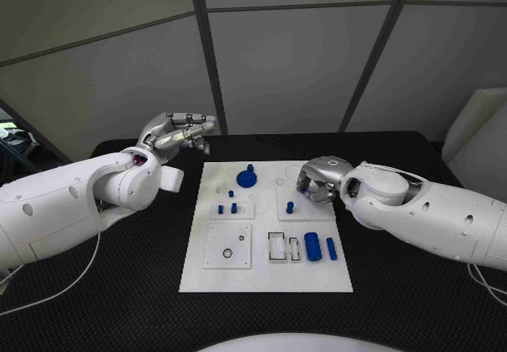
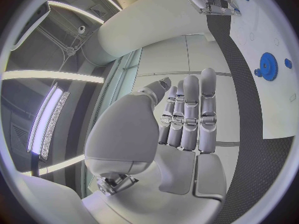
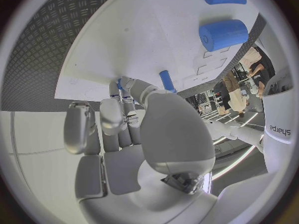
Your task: Assemble the parts on the task board
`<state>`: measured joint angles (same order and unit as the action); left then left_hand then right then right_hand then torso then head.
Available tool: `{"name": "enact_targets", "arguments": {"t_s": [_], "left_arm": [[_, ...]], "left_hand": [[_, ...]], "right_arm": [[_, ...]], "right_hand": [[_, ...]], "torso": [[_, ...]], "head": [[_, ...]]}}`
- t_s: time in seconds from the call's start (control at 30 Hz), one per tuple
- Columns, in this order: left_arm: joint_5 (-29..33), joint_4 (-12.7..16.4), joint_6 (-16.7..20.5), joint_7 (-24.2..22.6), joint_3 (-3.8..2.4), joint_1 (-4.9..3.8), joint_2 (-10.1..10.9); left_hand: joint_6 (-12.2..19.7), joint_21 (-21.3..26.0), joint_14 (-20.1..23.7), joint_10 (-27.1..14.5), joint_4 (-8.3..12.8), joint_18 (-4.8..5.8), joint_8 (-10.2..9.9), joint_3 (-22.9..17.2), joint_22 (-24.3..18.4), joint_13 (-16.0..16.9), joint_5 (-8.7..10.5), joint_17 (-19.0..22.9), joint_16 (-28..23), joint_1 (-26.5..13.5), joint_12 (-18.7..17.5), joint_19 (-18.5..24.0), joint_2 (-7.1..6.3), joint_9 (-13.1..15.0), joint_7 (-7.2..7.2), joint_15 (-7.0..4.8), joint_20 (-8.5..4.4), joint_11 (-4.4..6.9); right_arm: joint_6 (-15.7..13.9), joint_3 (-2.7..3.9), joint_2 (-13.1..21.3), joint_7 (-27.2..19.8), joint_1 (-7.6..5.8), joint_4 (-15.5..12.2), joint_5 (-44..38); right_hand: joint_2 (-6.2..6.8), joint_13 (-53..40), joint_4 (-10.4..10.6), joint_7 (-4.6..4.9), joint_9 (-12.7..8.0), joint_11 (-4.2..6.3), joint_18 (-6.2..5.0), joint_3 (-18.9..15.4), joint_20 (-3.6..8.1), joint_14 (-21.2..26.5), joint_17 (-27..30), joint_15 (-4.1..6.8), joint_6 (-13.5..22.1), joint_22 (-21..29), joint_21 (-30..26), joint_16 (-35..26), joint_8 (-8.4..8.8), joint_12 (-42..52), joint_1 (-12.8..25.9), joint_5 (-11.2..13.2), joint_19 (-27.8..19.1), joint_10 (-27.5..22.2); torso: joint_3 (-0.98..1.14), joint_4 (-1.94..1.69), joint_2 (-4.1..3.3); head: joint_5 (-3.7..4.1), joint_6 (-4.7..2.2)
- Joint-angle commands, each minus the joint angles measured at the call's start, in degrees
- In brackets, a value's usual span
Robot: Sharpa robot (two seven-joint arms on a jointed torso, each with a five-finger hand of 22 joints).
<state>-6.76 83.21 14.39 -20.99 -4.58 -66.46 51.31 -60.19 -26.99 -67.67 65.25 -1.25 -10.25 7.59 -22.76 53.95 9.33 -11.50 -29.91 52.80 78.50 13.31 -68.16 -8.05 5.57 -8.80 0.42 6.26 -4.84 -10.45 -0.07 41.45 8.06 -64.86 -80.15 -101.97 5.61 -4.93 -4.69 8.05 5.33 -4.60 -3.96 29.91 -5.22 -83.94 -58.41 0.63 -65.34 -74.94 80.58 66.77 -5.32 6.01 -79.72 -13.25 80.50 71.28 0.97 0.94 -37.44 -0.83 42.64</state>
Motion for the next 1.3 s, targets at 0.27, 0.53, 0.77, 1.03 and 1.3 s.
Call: {"name": "enact_targets", "arguments": {"t_s": [0.27, 0.53, 0.77, 1.03, 1.3], "left_arm": [[0.2, -0.4, -0.7, -0.4, -0.03, -0.07, 0.0], [0.2, -0.9, -0.7, -0.3, -0.02, -0.07, -0.2], [0.2, -1.1, -0.8, -0.3, -0.01, -0.04, -0.4], [0.2, -1.3, -1.0, -0.3, 0.03, -0.01, -1.1], [0.2, -1.6, -1.2, -0.2, 0.06, -0.02, -2.1]], "left_hand": [[0.3, 0.3, 0.1, -0.4, 0.3, -0.22, 0.0, 0.1, -0.1, 0.1, 0.21, 0.1, -0.3, 0.6, 0.3, 0.0, 0.38, -0.1, -0.18, 0.07, -0.21, -0.15], [0.3, 0.3, 0.1, -0.4, 0.3, -0.22, 0.0, 0.1, -0.1, 0.1, 0.21, 0.1, -0.3, 0.6, 0.3, 0.0, 0.38, -0.1, -0.18, 0.07, -0.21, -0.15], [0.3, 0.3, 0.1, -0.5, 0.3, -0.22, -0.1, 0.2, -0.2, 0.1, 0.21, 0.2, -0.3, 0.6, 0.3, 0.0, 0.4, -0.1, -0.23, 0.09, -0.21, -0.18], [0.3, 0.3, 0.1, -0.5, 0.3, -0.22, -0.1, 0.2, -0.2, 0.1, 0.21, 0.2, -0.3, 0.6, 0.3, 0.0, 0.4, -0.1, -0.23, 0.09, -0.21, -0.18], [0.3, 0.3, 0.1, -0.5, 0.3, -0.22, -0.1, 0.2, -0.2, 0.1, 0.21, 0.2, -0.3, 0.6, 0.3, 0.0, 0.4, -0.1, -0.23, 0.09, -0.21, -0.18]], "right_arm": [[-4.6, -0.02, 2.7, 0.7, 0.05, -3.7, -0.9], [-6.7, 0.4, 5.1, 1.0, -0.08, -7.9, -0.5], [-8.2, 1.59, 6.3, 0.9, -0.13, -13.2, 0.7], [-8.9, 2.02, 4.4, 0.0, -0.14, -17.9, 2.6], [-7.6, 1.78, -0.5, -1.2, -0.04, -16.5, 4.3]], "right_hand": [[-0.09, 0.0, -0.3, 0.0, 0.1, 0.82, 0.81, 0.4, 0.0, -1.7, -0.2, 0.33, -0.7, -3.0, 0.6, 0.4, -0.2, 0.0, -0.4, -0.1, 0.8, 1.4], [0.01, 0.0, -0.3, -0.01, 0.1, 0.84, 0.89, 0.4, 0.01, -1.8, -0.4, 0.34, -0.8, -3.3, 0.8, 0.7, -0.2, 0.0, -0.3, 0.0, 1.0, 1.5], [0.03, 0.0, -0.4, -0.03, 0.2, 0.86, 0.94, 0.4, 0.02, -1.8, -0.5, 0.35, -0.8, -3.5, 1.0, 0.8, -0.18, -0.1, -0.3, -0.1, 1.1, 1.6], [0.06, -0.1, -0.5, -0.02, 0.2, 0.85, 0.96, 0.5, 0.03, -1.8, -0.6, 0.36, -0.8, -3.7, 1.1, 1.0, -0.12, -0.2, -0.3, -0.2, 1.1, 1.6], [0.09, -0.1, -0.5, 0.02, 0.2, 0.81, 0.97, 0.5, 0.03, -1.8, -0.5, 0.34, -0.8, -3.7, 1.2, 1.0, -0.06, -0.2, -0.2, -0.2, 1.1, 1.6]], "torso": [[-0.05, 0.04, 0.16], [-0.05, -0.01, 0.07], [-0.01, -0.03, 0.08], [-0.13, -0.07, 0.03], [-0.26, -0.25, -0.02]], "head": [[-0.23, -0.08], [-0.04, -0.38], [-0.57, -0.48], [-2.09, -0.15], [-3.67, 0.29]]}}
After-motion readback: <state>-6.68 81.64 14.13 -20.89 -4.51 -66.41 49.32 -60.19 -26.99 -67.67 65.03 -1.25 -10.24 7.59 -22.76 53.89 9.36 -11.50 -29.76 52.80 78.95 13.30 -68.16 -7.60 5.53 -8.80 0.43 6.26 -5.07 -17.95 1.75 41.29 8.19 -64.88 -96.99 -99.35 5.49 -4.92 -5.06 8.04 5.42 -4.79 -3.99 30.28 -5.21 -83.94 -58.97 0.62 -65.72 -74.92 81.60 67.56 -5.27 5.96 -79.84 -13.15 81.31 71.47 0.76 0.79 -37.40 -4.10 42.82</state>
